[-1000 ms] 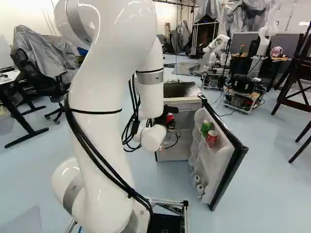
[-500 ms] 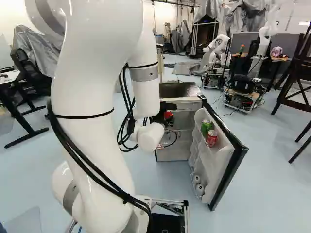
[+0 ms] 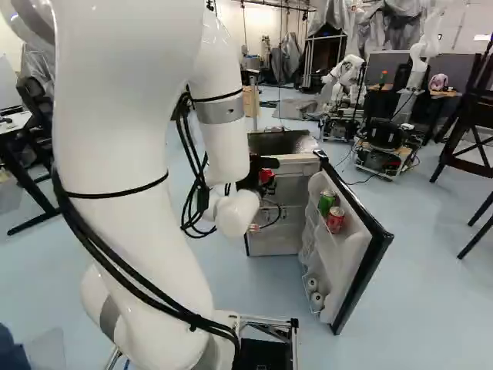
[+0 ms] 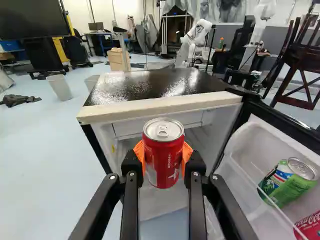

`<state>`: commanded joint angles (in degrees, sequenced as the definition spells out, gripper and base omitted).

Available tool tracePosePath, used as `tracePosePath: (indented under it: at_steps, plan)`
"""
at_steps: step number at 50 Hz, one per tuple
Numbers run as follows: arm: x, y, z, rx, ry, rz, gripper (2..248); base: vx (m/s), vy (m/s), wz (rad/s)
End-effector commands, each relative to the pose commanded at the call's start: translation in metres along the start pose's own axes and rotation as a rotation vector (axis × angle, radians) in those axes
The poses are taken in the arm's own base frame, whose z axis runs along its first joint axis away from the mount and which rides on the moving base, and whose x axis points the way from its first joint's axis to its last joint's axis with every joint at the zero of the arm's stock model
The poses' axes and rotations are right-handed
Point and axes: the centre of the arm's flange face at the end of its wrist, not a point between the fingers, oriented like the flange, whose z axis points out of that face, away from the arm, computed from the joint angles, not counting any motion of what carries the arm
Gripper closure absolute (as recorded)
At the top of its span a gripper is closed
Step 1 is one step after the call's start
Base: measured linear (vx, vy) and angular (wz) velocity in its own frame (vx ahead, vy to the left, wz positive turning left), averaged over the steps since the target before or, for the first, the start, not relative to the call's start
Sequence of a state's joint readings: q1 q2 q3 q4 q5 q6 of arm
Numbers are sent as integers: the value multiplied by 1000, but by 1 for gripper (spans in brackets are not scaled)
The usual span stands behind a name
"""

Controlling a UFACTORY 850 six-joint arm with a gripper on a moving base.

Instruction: Grab a drink from the fridge

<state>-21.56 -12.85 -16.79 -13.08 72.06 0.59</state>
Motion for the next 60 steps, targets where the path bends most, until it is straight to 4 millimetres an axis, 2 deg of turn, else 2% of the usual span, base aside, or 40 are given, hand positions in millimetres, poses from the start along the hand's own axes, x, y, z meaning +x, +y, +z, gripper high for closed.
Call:
tracePosePath:
  at_steps: [34, 60]
  plan:
    - [28, -1, -10, -5, 50, -20, 157, 0, 0, 0]
    - [49, -1, -4, -2, 64, -37, 157, 0, 0, 0]
